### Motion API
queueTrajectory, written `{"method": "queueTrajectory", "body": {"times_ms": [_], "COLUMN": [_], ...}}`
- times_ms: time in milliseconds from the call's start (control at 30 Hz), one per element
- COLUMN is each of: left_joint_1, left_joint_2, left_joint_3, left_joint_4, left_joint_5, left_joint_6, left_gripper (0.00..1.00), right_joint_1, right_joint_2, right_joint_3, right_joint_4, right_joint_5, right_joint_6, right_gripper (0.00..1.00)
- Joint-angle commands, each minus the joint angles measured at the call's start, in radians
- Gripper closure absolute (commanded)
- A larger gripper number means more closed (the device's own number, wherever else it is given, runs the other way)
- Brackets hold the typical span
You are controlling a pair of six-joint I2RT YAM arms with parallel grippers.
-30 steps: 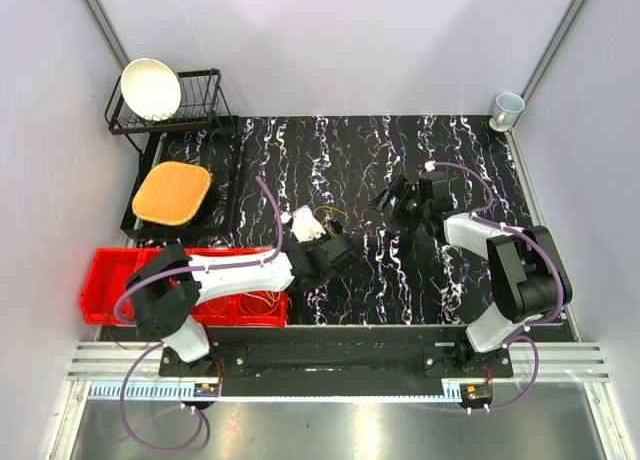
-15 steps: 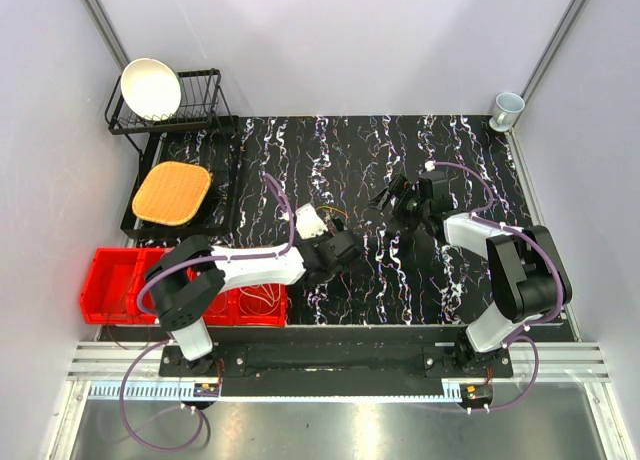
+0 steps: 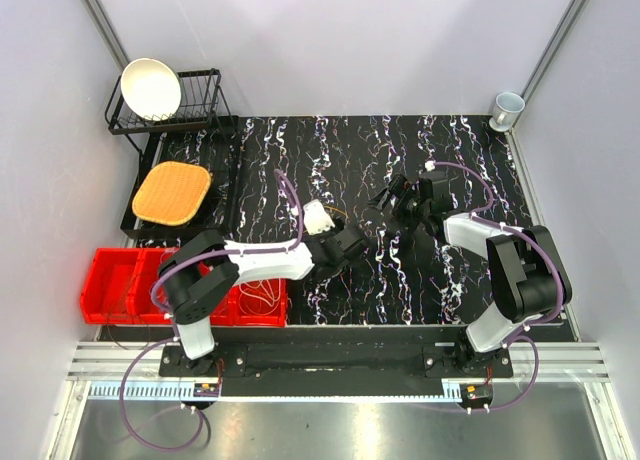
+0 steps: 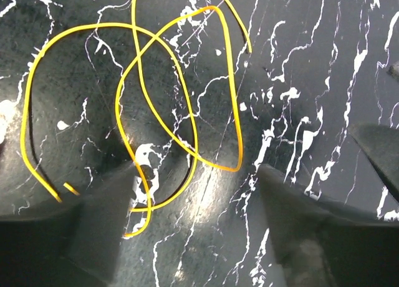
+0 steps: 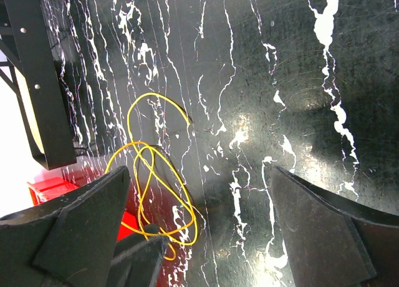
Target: Untangle the cables
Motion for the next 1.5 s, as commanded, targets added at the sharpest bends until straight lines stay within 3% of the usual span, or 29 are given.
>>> {"method": "queueTrajectory", "body": {"times_ms": [0, 33, 67, 133, 400, 600, 867, 1100, 1467], "left_joint_1": [0.017, 0.020, 0.026, 0.043, 0.051, 0.052, 0.052, 0.054, 0.054], "left_joint_2": [0.012, 0.015, 0.021, 0.031, -0.032, -0.179, -0.520, -0.848, -0.982], "left_joint_3": [0.035, 0.035, 0.039, 0.051, 0.056, 0.047, 0.064, 0.221, 0.481], "left_joint_4": [0.033, 0.032, 0.030, 0.029, -0.026, -0.051, -0.023, -0.182, -0.348], "left_joint_5": [-0.036, -0.035, -0.032, -0.001, 0.020, 0.013, 0.076, 0.004, -0.123], "left_joint_6": [0.010, 0.007, 0.007, 0.022, 0.076, 0.224, 0.657, 0.916, 1.073], "left_gripper": [0.56, 0.63, 0.83, 1.00, 1.00, 1.00, 1.00, 1.00, 1.00], "right_joint_1": [-0.005, -0.005, -0.005, -0.006, -0.005, -0.005, -0.006, -0.006, -0.006], "right_joint_2": [-0.012, -0.009, -0.007, -0.006, -0.006, 0.000, 0.000, 0.011, 0.034], "right_joint_3": [0.012, 0.012, 0.014, 0.014, 0.014, 0.015, 0.014, 0.014, 0.015], "right_joint_4": [0.043, 0.044, 0.044, 0.046, 0.043, 0.043, 0.046, 0.059, 0.073], "right_joint_5": [-0.010, -0.012, -0.012, -0.010, -0.007, -0.007, -0.010, -0.026, -0.041], "right_joint_6": [0.002, 0.001, 0.002, 0.004, 0.002, 0.002, 0.001, 0.010, 0.014], "right_gripper": [0.00, 0.00, 0.00, 0.00, 0.00, 0.00, 0.00, 0.00, 0.00]}}
